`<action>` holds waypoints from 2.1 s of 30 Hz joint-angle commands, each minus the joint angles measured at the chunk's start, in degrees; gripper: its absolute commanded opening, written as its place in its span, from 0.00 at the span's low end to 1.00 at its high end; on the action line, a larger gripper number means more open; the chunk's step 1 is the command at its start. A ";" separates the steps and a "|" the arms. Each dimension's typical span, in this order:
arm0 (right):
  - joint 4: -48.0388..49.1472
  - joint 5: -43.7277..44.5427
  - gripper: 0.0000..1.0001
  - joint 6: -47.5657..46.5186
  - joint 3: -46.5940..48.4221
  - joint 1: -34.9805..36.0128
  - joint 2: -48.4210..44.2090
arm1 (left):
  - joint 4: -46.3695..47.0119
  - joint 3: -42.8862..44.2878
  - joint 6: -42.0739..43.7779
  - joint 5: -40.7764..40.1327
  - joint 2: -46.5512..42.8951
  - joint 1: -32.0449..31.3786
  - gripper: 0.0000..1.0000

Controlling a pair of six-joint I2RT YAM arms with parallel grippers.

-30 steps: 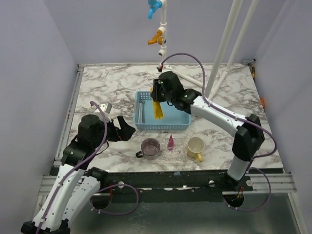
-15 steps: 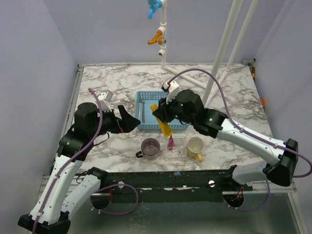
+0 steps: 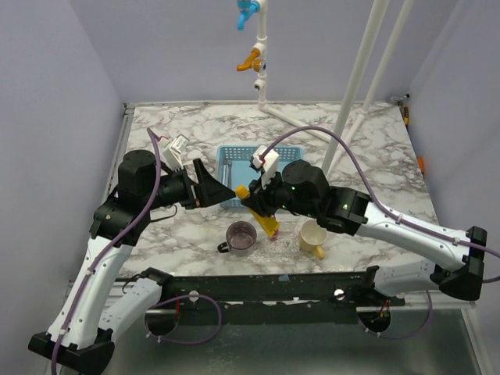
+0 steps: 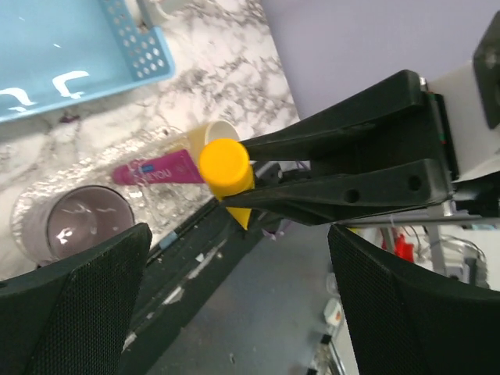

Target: Prepare toiletry sets of a toothbrush and toothpaste on the tray

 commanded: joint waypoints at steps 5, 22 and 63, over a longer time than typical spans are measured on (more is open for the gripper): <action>-3.13 1.12 0.26 -3.23 3.34 4.47 -1.56 | 0.57 -0.22 -4.66 11.48 2.23 0.37 0.87; -4.64 8.32 0.26 -5.71 8.18 12.11 2.48 | -1.18 -0.84 -3.34 13.70 3.58 0.37 0.60; -3.99 11.05 0.51 -3.58 6.54 12.69 1.14 | 5.66 -6.17 -3.62 19.62 1.61 0.37 0.00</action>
